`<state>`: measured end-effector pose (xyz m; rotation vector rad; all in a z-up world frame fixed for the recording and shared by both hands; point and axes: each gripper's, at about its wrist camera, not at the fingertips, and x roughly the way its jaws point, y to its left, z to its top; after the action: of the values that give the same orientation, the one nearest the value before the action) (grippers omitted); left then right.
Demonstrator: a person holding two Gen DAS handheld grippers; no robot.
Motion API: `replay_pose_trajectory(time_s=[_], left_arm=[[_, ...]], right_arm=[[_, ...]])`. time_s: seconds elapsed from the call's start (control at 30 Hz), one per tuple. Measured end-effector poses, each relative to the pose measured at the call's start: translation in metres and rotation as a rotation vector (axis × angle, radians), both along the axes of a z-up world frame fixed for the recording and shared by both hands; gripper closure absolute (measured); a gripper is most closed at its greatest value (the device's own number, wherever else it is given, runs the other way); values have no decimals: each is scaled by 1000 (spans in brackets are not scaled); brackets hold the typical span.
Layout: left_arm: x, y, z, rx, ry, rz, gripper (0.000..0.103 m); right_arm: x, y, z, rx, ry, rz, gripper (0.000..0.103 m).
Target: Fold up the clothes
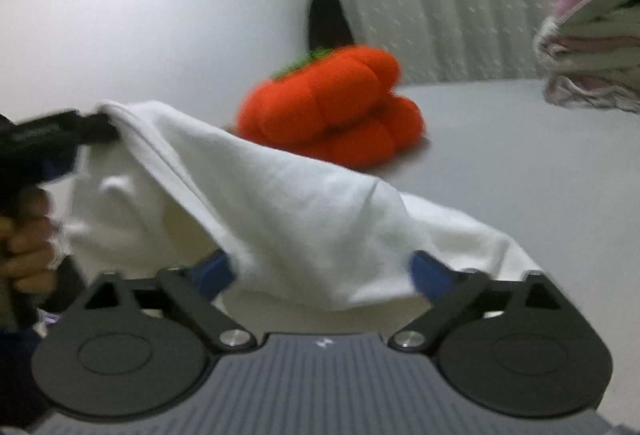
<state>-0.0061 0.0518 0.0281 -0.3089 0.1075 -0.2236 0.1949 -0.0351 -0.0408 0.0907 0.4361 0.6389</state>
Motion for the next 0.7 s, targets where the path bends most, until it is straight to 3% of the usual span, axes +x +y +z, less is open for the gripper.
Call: replay_pose_trajectory(time_s=[0.2, 0.27, 0.33, 0.37, 0.4, 0.47, 0.6, 0.7], left_arm=[[13, -5, -9, 24, 75, -16, 97], [17, -4, -12, 29, 101, -19, 96], [20, -4, -14, 33, 128, -22, 87], [20, -3, -16, 35, 139, -19, 75], [21, -3, -17, 38, 151, -15, 52], [22, -2, -20, 42, 172, -10, 29], [14, -6, -21, 77, 162, -37, 13], [3, -21, -24, 148, 168, -94, 9]], right_arm=[[-2, 15, -8, -124, -25, -34, 0], [1, 30, -17, -196, -26, -49, 7], [3, 37, -22, -236, -16, -46, 66], [3, 37, -23, -233, -5, -41, 80], [4, 36, -24, -230, 6, -35, 95], [0, 26, -17, -211, -36, -78, 95], [-3, -7, 10, -99, -120, -208, 95], [-4, -15, 15, -87, -121, -240, 95]])
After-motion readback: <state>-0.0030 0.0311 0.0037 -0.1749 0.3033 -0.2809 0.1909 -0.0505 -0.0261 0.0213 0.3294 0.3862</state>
